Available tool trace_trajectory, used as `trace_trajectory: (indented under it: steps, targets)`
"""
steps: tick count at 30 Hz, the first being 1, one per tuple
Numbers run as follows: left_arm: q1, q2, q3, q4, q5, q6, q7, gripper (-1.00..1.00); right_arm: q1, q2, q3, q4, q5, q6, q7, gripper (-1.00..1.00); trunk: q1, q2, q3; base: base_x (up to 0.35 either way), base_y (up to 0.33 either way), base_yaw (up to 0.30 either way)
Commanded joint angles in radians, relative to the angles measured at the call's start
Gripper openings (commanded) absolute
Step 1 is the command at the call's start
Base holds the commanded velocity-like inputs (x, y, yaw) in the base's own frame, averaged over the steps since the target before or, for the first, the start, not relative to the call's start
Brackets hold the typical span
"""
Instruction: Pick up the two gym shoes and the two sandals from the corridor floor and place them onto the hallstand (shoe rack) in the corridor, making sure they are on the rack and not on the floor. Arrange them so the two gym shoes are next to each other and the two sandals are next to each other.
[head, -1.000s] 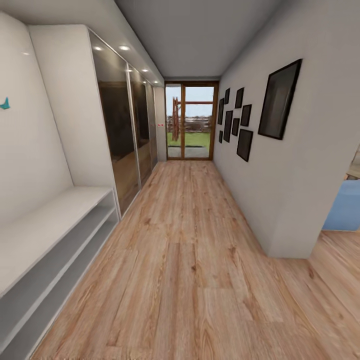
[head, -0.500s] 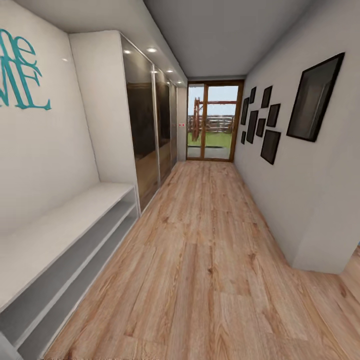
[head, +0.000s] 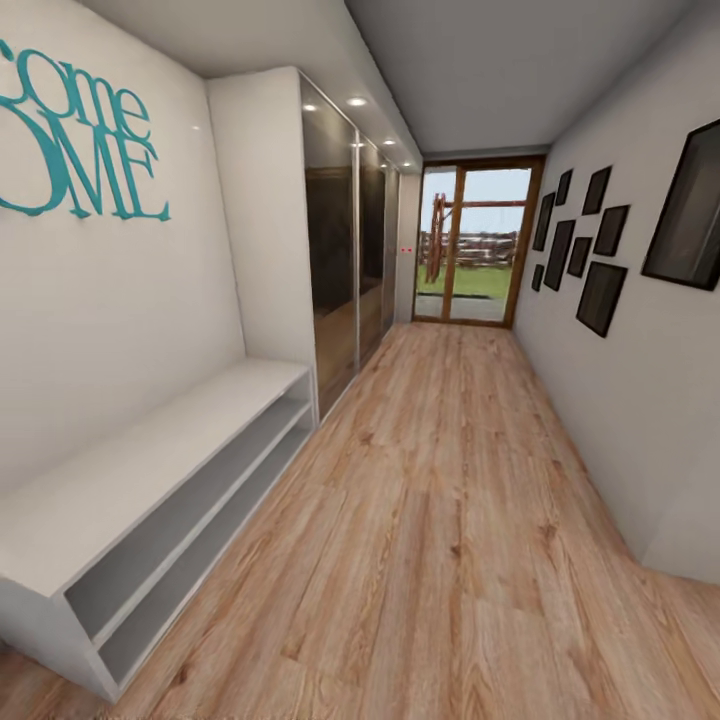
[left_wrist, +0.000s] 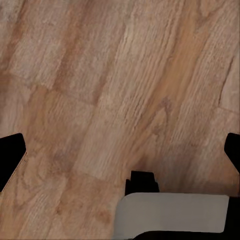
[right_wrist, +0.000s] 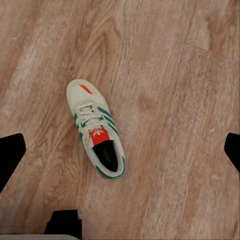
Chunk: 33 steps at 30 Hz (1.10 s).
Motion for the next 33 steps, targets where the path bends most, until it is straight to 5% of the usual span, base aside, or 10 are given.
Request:
trace_trajectory:
  steps: [1, 9, 10, 18, 23, 33]
  targets:
    - [-0.010, 0.000, 0.000, -0.002, 0.006, 0.002, 0.001, 1.00, 0.000, 0.000, 0.000, -0.009, -0.001, -0.012, -0.001, 1.00, 0.000, -0.001, -0.001, 0.000, 0.000, 0.279]
    - [-0.091, 0.003, 0.029, -0.006, 0.006, 0.005, -0.002, 1.00, 0.000, 0.002, 0.000, -0.101, -0.002, -0.060, -0.001, 1.00, 0.000, -0.001, -0.003, 0.000, 0.000, 0.279]
    - [-0.105, 0.003, 0.073, -0.007, 0.005, 0.000, -0.008, 1.00, 0.000, 0.000, -0.002, -0.154, 0.000, -0.067, -0.001, 1.00, 0.000, -0.001, -0.004, 0.000, 0.000, 0.279]
    - [-0.099, 0.007, 0.120, 0.001, 0.003, -0.085, -0.012, 1.00, 0.000, -0.001, 0.000, -0.160, 0.003, -0.074, -0.001, 1.00, 0.000, -0.001, -0.006, 0.000, 0.000, 0.279]
    - [-0.100, 0.011, 0.129, 0.012, -0.001, -0.192, -0.004, 1.00, 0.000, -0.001, 0.002, -0.144, 0.005, -0.088, 0.000, 1.00, 0.000, -0.001, -0.008, 0.000, 0.000, 0.278]
    - [-0.101, 0.011, 0.131, 0.021, 0.002, -0.214, 0.000, 1.00, 0.000, -0.001, 0.002, -0.107, 0.004, -0.091, 0.000, 1.00, 0.000, -0.001, -0.014, 0.000, 0.000, 0.275]
